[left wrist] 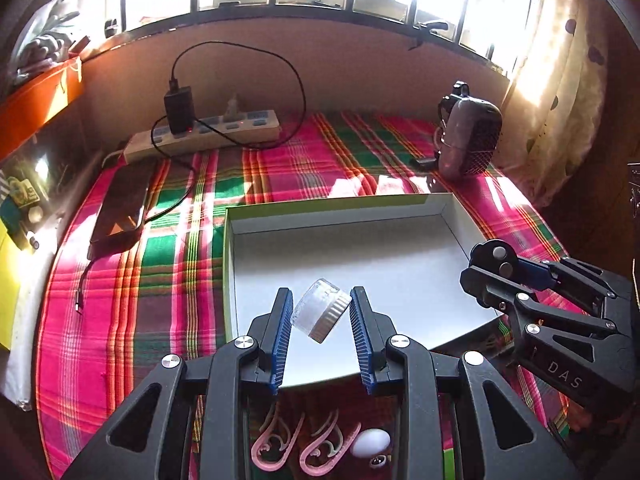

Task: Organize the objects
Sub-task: 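Carry white container with left tool while right tool carries black remote into grey box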

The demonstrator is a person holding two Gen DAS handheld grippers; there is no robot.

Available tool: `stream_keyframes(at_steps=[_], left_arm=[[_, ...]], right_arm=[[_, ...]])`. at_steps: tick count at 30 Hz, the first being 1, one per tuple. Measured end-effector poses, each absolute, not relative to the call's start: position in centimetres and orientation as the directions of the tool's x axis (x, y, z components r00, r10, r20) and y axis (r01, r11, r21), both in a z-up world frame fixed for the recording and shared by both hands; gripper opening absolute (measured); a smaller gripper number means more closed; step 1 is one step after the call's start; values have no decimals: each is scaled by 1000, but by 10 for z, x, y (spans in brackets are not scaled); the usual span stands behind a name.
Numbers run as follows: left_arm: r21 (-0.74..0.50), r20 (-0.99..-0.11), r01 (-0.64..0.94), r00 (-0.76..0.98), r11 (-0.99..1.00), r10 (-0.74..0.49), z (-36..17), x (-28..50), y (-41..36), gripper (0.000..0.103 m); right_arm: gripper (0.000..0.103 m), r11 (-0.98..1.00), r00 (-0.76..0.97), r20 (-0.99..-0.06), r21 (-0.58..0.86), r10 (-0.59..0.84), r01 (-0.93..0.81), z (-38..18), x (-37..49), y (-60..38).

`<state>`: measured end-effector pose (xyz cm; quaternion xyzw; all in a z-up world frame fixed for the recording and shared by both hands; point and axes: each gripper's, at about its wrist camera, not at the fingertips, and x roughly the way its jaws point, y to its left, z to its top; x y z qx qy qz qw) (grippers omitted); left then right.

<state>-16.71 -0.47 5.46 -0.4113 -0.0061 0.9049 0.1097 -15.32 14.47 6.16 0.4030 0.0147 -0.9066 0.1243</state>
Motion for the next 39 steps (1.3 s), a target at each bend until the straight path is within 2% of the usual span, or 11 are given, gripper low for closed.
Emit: stream_keyframes(at_steps=[16, 39], left_arm=[[-77, -792, -189, -584, -979, 175, 25, -228, 6, 27], [-17, -812, -170, -572, -985, 112, 11, -240, 9, 27]], right_arm=[[36, -974, -581, -792, 69, -185, 217, 28, -228, 146], [36, -973, -585, -790, 56, -180, 223, 17, -240, 138]])
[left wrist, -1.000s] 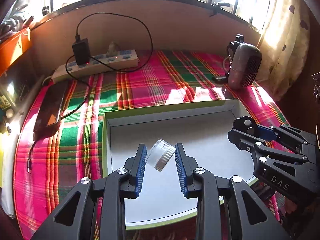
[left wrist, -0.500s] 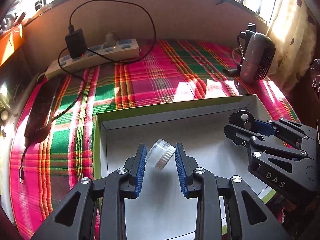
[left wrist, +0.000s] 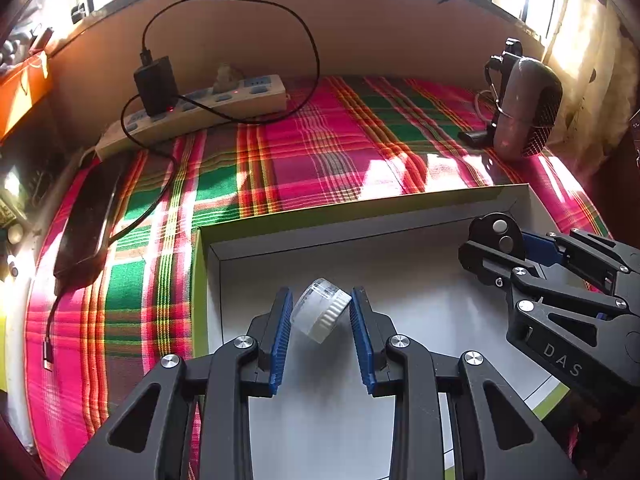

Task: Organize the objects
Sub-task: 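Carry white container with left tool while right tool carries black remote into grey box, then open left tool releasing white container while right tool releases black remote in box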

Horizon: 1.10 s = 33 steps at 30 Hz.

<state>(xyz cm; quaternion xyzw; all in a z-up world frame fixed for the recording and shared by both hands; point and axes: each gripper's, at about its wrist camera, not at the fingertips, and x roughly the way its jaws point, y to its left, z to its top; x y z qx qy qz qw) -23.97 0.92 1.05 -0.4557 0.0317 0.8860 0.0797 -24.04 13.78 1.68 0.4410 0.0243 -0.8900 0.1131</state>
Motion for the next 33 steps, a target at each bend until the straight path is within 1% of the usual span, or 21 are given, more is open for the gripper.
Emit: stream_keyframes(at_steps=[19, 22, 26, 28, 33], left_arm=[[-35, -804, -162, -582, -986, 124, 15, -239, 7, 28], [-38, -797, -165, -589, -985, 130, 20, -236, 7, 29], [-40, -793, -163, -595, -986, 130, 24, -231, 7, 30], [-44, -791, -163, -597, -986, 134, 26, -228, 7, 32], [-46, -776, -165, -615, -985, 139, 37, -214, 8, 32]], right_arm=[[36, -976, -582, -796, 47, -166, 213, 15, -240, 137], [41, -977, -586, -792, 55, -169, 207, 19, -239, 139], [43, -979, -602, -781, 58, -166, 195, 25, -236, 142], [48, -980, -608, -777, 59, -165, 191, 28, -233, 144], [49, -980, -624, -763, 62, -169, 190, 38, -220, 146]])
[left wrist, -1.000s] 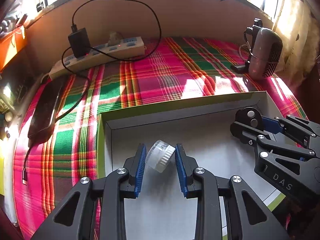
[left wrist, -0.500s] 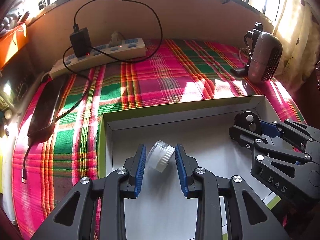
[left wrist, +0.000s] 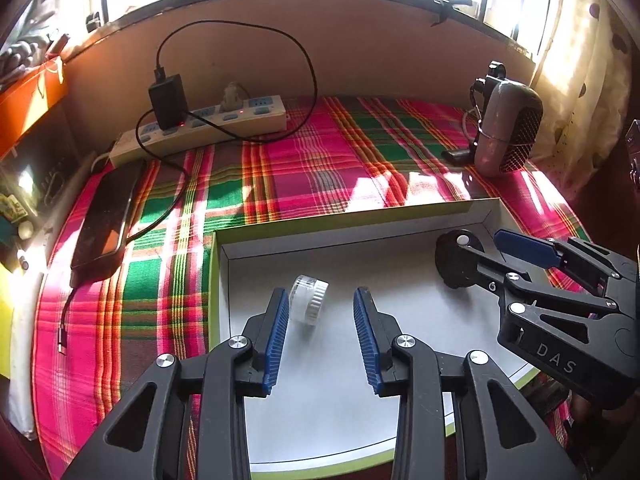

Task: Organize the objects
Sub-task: 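Open left tool releasing white container while right tool releases black remote in box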

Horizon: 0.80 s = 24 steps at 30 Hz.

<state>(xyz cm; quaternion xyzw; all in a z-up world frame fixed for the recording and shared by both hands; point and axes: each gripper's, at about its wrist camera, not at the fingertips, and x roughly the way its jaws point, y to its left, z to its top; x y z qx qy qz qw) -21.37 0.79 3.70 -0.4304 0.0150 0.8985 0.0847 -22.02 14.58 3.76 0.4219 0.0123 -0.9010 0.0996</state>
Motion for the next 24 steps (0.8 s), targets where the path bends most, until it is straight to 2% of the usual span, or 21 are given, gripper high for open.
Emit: stream_keyframes(at_steps=[9, 24], left_arm=[[-22, -746, -158, -654, -987, 121, 54, -180, 8, 32], [-64, -730, -156, -666, -986, 153, 57, -127, -1, 32]], right_arm=[[49, -980, -649, -741, 69, -174, 184, 53, -187, 150], [49, -983, -673, -719, 80, -174, 168, 61, -128, 160]])
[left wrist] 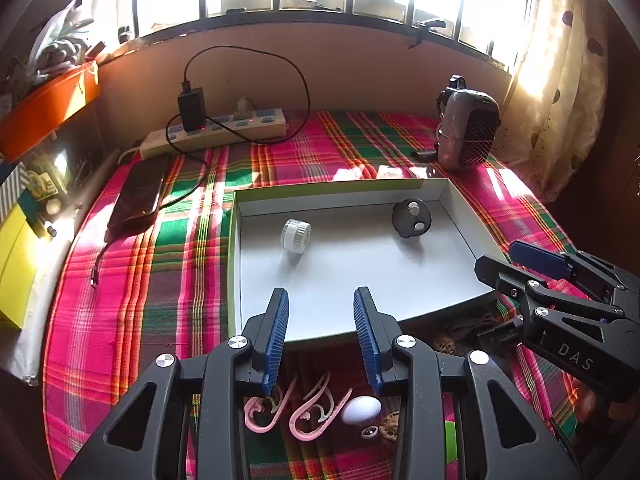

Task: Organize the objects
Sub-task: 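Open left tool releasing white container while right tool releases black remote in box, then move left tool toward pink clip while right tool moves toward green mushroom object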

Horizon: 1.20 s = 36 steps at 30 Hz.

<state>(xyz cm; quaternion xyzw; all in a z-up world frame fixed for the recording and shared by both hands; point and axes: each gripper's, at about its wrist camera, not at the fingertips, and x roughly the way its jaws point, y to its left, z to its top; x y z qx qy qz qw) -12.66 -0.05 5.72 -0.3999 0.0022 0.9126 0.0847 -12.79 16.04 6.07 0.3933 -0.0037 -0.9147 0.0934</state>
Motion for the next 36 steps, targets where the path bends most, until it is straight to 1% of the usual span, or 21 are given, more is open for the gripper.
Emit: stream_keyframes(at_steps=[6, 12, 18, 25, 28, 36], left_arm=[[-95, -722, -117, -676, -989, 150, 56, -105, -20, 32], [-109, -725, -77, -676, -991, 132, 50, -86, -41, 32], [-117, -754, -41, -647, -992, 115, 33, -72, -55, 32], [-135, -767, -37, -629, -990, 128, 22, -59, -58, 32], [-141, -767, -35, -628, -989, 131, 21, -55, -59, 32], [-146, -781, -27, -611, -989, 132, 13, -48, -63, 32]], right_arm=[[49, -982, -669, -721, 95, -181, 164, 57, -108, 167], [49, -973, -657, -724, 90, -211, 214, 54, -84, 164], [49, -942, -627, -715, 141, -310, 306, 54, -61, 156], [49, -885, -580, -706, 150, -407, 440, 47, -40, 128], [49, -874, -568, -711, 136, -415, 467, 42, -37, 116], [49, -876, -549, -746, 94, -376, 473, 26, -38, 100]])
